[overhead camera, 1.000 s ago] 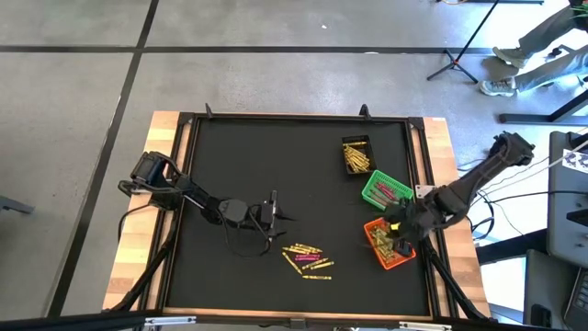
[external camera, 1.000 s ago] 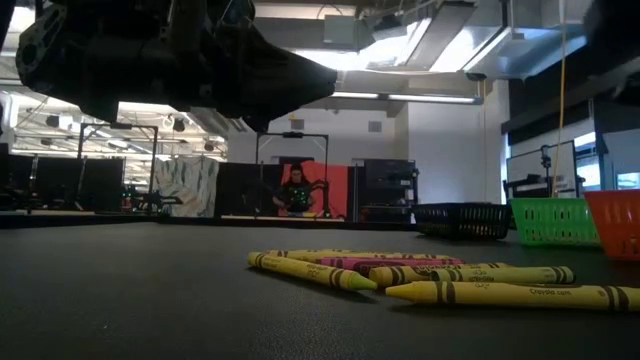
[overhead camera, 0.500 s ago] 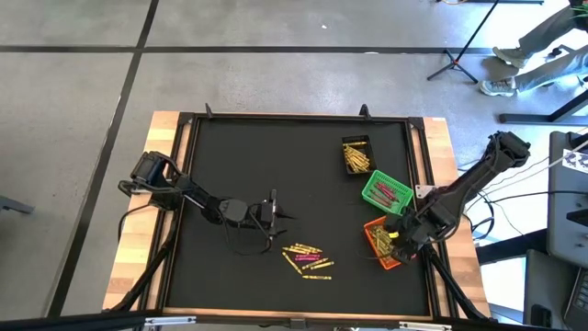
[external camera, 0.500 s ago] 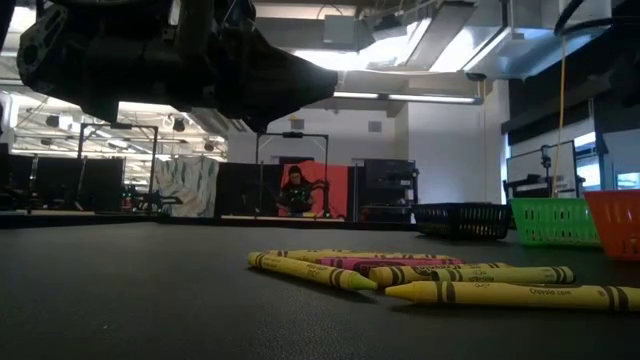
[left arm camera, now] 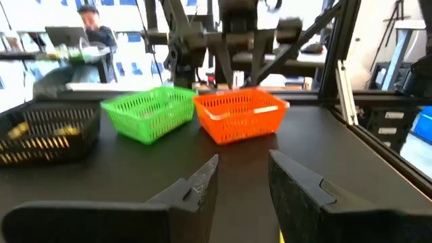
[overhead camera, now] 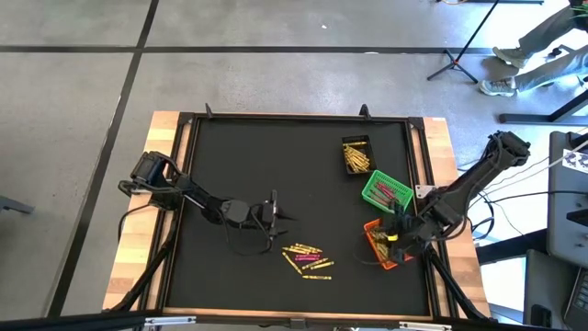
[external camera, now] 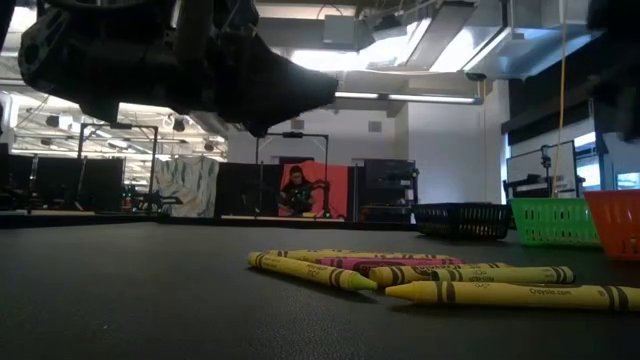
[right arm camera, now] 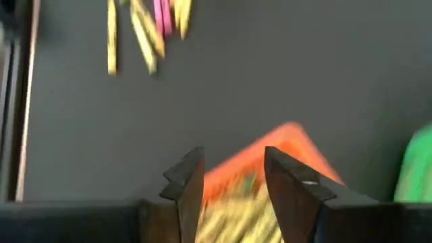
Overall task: Sort crayons
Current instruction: Put the yellow crayon into the black basket
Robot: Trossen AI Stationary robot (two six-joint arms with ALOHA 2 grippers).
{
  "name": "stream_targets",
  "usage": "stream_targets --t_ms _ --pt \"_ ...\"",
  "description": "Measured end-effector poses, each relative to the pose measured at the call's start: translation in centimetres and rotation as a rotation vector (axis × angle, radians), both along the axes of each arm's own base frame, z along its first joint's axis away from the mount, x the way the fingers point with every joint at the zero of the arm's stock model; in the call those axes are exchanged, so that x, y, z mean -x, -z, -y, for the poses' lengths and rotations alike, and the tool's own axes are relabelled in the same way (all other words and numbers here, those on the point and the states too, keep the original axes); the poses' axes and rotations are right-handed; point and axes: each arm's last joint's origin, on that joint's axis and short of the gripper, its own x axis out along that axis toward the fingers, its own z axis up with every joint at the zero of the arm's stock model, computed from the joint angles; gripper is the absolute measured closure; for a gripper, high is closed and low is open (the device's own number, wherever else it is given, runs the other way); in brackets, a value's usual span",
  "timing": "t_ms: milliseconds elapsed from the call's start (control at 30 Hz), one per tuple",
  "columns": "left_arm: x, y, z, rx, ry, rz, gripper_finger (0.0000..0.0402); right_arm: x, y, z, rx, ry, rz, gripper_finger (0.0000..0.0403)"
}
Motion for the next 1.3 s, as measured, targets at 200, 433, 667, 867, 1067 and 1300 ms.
stream_targets --t_ms 200,433,667,867,1067,1300 --pt "-0.7 0.8 0.4 0.019 0.001 -0.147 0.0288 -2.5 0.0 -0.8 0.185 -0.055 0.325 0.0249" --pt "-1.0 0.8 1.1 0.018 0.111 -0.193 0.0288 -7.1 2.4 -1.4 0.229 -0.139 0.442 0.0249" --pt "-1.0 0.8 1.2 0.017 0.133 -0.194 0.0288 -11.2 6.1 -0.8 0.141 -0.176 0.432 0.0249" --pt "-1.0 0.8 1.2 0.016 0.128 -0.192 0.0288 -13.1 9.0 -1.0 0.073 -0.202 0.451 0.0249" --pt "-1.0 0.8 1.1 0.012 0.099 -0.190 0.0288 -14.7 10.7 -1.9 0.096 -0.223 0.440 0.0249" --pt "-1.0 0.8 1.1 0.012 0.099 -0.188 0.0288 -15.5 11.7 -1.9 0.182 -0.155 0.427 0.0249"
